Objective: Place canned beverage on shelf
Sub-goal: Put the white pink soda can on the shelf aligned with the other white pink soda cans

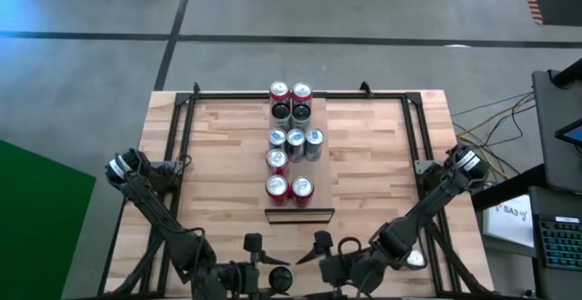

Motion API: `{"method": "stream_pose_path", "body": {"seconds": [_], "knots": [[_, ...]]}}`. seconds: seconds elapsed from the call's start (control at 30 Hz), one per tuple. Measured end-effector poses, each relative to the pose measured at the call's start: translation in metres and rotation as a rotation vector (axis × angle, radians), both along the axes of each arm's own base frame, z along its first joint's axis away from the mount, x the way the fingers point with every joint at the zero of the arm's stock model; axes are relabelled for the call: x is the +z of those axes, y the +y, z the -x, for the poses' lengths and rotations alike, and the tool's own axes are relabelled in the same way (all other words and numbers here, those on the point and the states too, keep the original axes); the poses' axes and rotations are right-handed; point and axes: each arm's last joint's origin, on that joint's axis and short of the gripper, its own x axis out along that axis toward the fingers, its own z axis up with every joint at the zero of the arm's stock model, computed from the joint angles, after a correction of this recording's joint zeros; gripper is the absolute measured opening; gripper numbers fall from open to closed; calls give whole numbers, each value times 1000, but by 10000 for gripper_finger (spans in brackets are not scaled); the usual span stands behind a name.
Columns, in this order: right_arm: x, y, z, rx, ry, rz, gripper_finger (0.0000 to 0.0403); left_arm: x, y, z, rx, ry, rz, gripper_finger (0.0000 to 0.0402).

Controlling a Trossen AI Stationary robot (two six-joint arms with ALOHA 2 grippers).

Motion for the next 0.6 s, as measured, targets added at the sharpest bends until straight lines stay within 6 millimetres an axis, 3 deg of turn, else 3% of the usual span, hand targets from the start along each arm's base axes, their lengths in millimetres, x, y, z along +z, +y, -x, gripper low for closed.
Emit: {"method": "stream_pose_path", "body": {"seconds": [0.6], "knots": [[-2, -11, -18, 22, -60, 50, 343, 9, 12, -17, 19, -76, 9, 223]]}}
